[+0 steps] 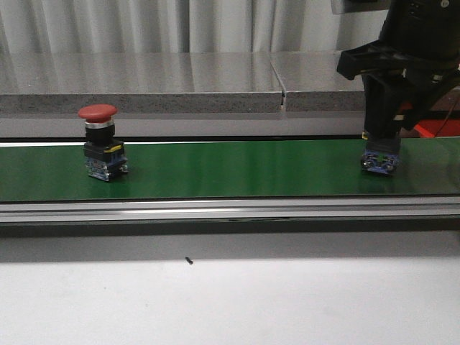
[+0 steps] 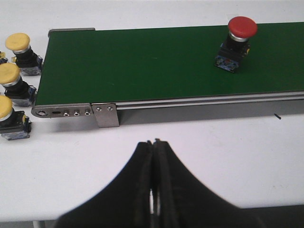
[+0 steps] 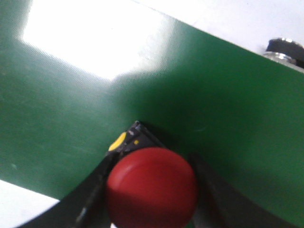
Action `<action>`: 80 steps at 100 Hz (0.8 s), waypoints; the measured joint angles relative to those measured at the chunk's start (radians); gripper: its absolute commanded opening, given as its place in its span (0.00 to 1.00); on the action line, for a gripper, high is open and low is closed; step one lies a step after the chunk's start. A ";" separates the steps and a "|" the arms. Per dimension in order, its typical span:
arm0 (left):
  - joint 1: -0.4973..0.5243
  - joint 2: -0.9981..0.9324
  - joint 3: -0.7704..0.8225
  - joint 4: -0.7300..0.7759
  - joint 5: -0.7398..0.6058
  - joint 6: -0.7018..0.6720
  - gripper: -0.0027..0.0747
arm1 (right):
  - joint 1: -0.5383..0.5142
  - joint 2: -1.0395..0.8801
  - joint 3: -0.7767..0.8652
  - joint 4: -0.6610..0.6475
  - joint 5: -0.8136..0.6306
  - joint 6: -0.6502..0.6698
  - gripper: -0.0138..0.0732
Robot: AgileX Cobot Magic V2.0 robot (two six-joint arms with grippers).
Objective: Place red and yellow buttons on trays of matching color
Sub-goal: 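Grasp the leading red button on the belt with the right gripper and lift, then lower the red button onto the red tray and open the right gripper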
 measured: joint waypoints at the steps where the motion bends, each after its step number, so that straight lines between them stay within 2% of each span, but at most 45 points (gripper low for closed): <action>1: 0.000 0.000 0.000 0.000 0.000 0.000 0.01 | 0.000 0.000 0.000 0.000 -0.002 0.000 0.32; 19: 0.000 0.000 0.000 0.000 0.000 0.000 0.01 | -0.010 -0.006 -0.006 0.000 -0.010 0.000 0.32; 31: 0.000 0.000 0.000 0.000 0.000 0.000 0.01 | -0.060 -0.031 -0.032 0.000 -0.008 -0.001 0.32; 80: 0.000 0.000 0.000 0.000 0.000 0.000 0.01 | -0.435 -0.025 -0.103 0.000 -0.010 -0.001 0.32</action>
